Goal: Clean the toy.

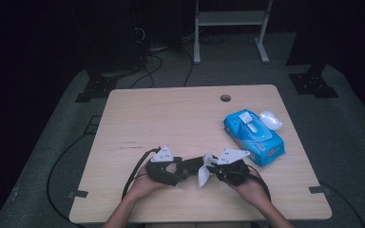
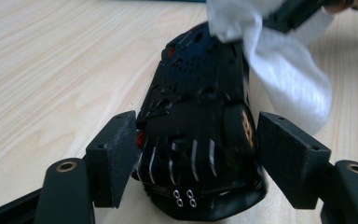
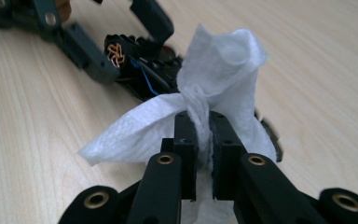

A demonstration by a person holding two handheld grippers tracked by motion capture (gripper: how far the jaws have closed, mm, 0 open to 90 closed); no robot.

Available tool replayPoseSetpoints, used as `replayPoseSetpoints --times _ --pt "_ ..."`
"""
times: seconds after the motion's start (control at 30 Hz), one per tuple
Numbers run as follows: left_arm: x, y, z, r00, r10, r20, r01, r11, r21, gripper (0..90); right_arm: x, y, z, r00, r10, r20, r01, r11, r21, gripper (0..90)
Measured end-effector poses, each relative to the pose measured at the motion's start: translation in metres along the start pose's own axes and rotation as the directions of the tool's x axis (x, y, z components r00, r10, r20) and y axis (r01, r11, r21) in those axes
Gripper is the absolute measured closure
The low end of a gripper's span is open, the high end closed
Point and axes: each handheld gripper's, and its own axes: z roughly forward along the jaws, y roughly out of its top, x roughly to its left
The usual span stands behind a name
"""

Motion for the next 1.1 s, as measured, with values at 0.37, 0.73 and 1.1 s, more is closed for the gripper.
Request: replayPoseSetpoints --times 0.37,0.73,1.1 --pt "-0.002 0.0 -0.001 0.9981 0.032 -0.053 -0.033 0.9992 -0.02 21.8 -0.009 0.01 0.004 0.9998 0.016 -0.01 -0.016 1.0 -0.006 82.2" --pt "0.004 -0.004 0.007 0.9996 -0.002 -0.028 0.003 0.9998 0.022 12.7 -0.014 0.001 0.018 0.9981 0.044 -0.043 -0.042 0.998 0.044 81.7" --pt "-0.005 -0.007 0.016 0.9947 0.096 -0.036 -0.091 0.9881 0.124 22.5 -0.009 0.0 0.023 0.998 0.043 -0.047 -0.042 0.999 0.03 81.8"
